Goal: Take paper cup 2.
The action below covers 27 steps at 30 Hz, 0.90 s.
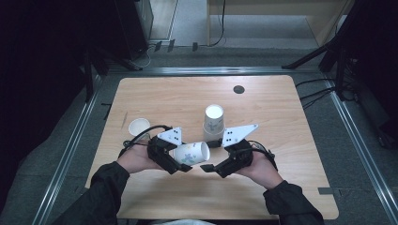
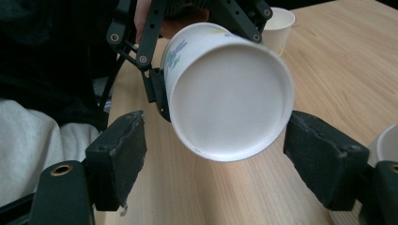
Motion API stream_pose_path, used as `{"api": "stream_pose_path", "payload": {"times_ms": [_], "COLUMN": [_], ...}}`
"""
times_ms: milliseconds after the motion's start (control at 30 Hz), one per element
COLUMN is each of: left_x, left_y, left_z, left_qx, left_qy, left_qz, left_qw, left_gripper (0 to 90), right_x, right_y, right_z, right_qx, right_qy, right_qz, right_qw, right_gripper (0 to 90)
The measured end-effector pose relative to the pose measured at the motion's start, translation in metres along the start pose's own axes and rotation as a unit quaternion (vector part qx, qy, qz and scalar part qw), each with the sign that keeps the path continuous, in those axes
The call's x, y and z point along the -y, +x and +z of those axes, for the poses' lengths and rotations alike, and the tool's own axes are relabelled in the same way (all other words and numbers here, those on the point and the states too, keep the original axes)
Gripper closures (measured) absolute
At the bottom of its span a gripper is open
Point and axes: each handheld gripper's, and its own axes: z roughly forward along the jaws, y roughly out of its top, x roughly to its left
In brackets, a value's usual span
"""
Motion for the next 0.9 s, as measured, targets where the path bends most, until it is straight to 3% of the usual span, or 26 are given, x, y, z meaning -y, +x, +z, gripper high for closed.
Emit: {"api": "stream_pose_path", "payload": {"times_ms": [133,467,733,900], "left_x": [0.001,0.002,0.001,-0.001], "left_y": [0.0,-0.001,-0.006,-0.008], "left_z": [0.009,0.032,0.042,0.046], "left_qx": [0.001,0.009,0.019,0.03], "left_qy": [0.031,0.102,0.132,0.14], "left_qz": [0.005,0.009,0.02,0.016], "left_qw": [0.9995,0.9947,0.9909,0.9896], "left_gripper": [23.9,23.2,23.3,23.4], "right_x": [0.003,0.01,0.016,0.018], "right_y": [-0.001,0.0,0.001,0.001], "right_z": [0.003,0.014,0.029,0.037], "right_qx": [0.004,-0.001,-0.013,-0.018], "right_qy": [0.013,0.037,0.067,0.083], "right_qz": [-0.004,-0.012,-0.026,-0.034], "right_qw": [0.9999,0.9993,0.9973,0.9958], "right_gripper": [22.0,23.4,26.1,27.3]}}
